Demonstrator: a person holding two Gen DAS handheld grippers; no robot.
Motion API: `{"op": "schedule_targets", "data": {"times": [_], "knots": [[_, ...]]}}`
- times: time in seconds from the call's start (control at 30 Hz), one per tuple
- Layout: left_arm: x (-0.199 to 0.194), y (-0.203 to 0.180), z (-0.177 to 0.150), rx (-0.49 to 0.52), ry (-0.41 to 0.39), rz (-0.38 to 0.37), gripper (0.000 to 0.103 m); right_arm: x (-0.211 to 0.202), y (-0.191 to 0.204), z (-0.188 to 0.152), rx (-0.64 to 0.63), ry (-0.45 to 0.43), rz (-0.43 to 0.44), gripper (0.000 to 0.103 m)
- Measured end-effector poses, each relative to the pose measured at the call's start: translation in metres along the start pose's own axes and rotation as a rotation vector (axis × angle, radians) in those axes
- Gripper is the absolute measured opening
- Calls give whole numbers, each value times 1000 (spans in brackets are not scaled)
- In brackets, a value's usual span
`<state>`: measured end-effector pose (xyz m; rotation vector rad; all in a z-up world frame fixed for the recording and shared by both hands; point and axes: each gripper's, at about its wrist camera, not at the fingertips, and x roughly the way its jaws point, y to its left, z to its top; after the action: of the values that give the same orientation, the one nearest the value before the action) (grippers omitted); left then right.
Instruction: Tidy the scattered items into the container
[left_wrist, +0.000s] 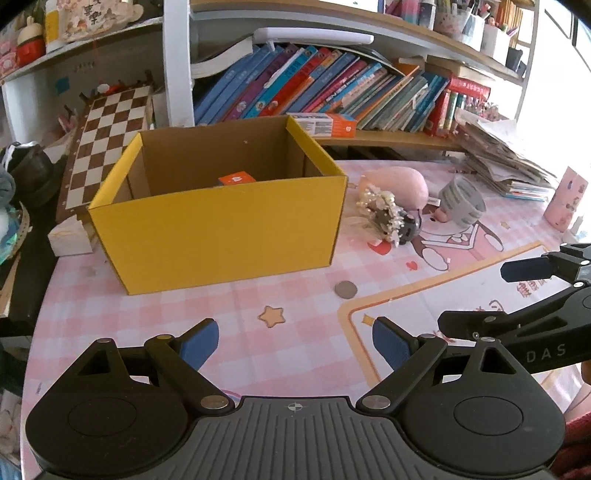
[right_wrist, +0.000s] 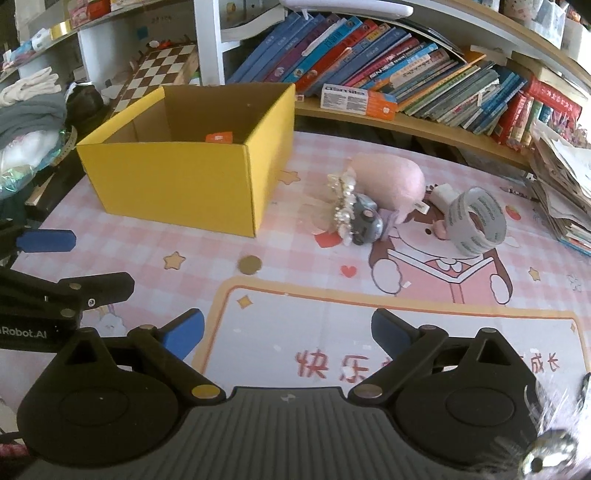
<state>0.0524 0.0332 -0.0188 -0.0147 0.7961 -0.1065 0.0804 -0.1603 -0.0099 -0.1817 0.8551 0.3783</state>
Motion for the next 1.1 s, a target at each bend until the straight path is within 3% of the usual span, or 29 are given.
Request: {"op": "schedule_targets", "data": {"times": [1.1], "knots": [[43,-126,18,36,66,78,93,4,-135,-10,26,21,49,99]]}}
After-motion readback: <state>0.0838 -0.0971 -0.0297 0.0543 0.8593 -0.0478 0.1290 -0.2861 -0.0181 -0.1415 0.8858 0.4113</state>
